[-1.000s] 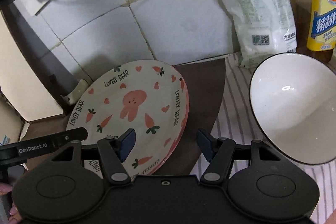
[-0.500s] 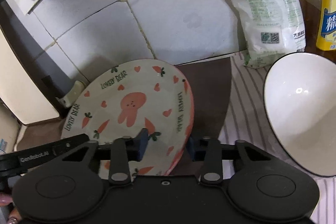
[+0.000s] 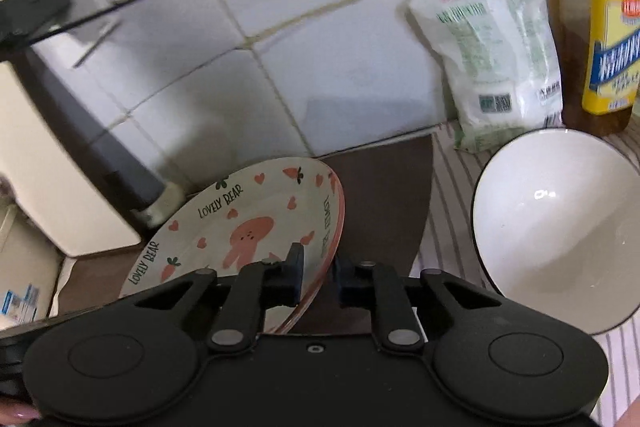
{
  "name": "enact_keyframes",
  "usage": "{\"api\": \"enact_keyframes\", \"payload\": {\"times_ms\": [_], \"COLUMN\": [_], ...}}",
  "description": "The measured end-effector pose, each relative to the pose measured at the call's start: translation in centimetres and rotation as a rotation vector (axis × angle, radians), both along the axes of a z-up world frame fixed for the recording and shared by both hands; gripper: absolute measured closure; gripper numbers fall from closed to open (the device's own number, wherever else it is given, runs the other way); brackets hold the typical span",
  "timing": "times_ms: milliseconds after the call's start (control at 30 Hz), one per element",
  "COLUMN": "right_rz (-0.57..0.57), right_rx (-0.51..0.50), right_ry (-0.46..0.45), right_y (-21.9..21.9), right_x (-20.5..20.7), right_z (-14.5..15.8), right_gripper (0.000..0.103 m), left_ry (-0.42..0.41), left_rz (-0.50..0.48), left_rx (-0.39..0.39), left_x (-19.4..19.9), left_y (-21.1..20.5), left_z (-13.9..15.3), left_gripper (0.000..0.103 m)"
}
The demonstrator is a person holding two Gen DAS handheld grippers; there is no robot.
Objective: Organize plates and bowls
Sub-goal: 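Lift the bear plate with both tools and carry it over the stacked plates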
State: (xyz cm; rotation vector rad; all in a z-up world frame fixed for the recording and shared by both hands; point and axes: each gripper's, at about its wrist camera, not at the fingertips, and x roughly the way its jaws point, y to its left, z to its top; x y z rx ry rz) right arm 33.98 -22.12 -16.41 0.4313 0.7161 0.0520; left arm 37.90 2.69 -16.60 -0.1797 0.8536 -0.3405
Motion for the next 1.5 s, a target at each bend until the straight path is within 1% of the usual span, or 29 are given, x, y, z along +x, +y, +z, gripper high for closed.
{"api": "enact_keyframes", "payload": {"times_ms": [67, 133, 333, 433, 500, 700, 900, 1033, 1167, 1267, 1400, 1500], "right_rz": [0.016, 0.028, 0.048, 0.046, 0.05, 0.035, 0.032, 0.029, 0.037, 0.049, 0.05, 0.046], "right_rx": [0.017, 0.023, 0.028, 0.033, 0.035, 0.053, 0.03, 0.022, 0.024, 0.039, 0.041, 0.05], "right_ry": [-0.033, -0.049, -0.08, -0.093, -0.095, -0.093, -0.084, -0.086, -0.056, -0.038, 0.002, 0.021], "right_y": [0.1, 0.4, 1.1, 1.4, 1.5, 1.4, 1.2, 0.8, 0.5, 0.2, 0.1, 0.0], "right_x": [-1.2, -2.3, -6.7, -8.9, -10.5, -15.3, -19.1, -20.7, -21.8, -22.4, -22.6, -22.7], "right_z": [0.5, 1.1, 3.3, 4.3, 4.8, 4.9, 5.2, 5.2, 4.1, 2.9, 1.3, 0.5], "right_gripper": [0.084, 0.083, 0.083, 0.083, 0.083, 0.083, 0.083, 0.082, 0.082, 0.081, 0.081, 0.081], "left_ry": [-0.015, -0.004, -0.029, -0.027, -0.009, 0.003, 0.0, 0.031, 0.046, 0.072, 0.09, 0.105], "left_rz": [0.01, 0.017, 0.025, 0.02, 0.033, 0.02, 0.019, 0.01, -0.003, -0.009, -0.026, -0.029], "left_rx": [-0.009, -0.021, -0.01, -0.004, -0.01, 0.018, 0.037, 0.011, 0.029, 0.039, 0.073, 0.083], "left_x": [-1.3, -2.4, -6.5, -8.5, -10.0, -14.5, -18.3, -19.4, -20.6, -21.0, -21.2, -20.9], "left_y": [0.4, 0.9, 1.7, 1.8, 2.0, 1.5, 0.7, 0.5, 0.2, 0.0, -0.7, -1.0], "left_z": [0.8, 1.6, 4.8, 6.2, 6.8, 8.0, 8.9, 8.7, 8.0, 7.0, 5.9, 5.2], "left_gripper": [0.082, 0.082, 0.082, 0.082, 0.082, 0.082, 0.082, 0.082, 0.082, 0.082, 0.082, 0.082]}}
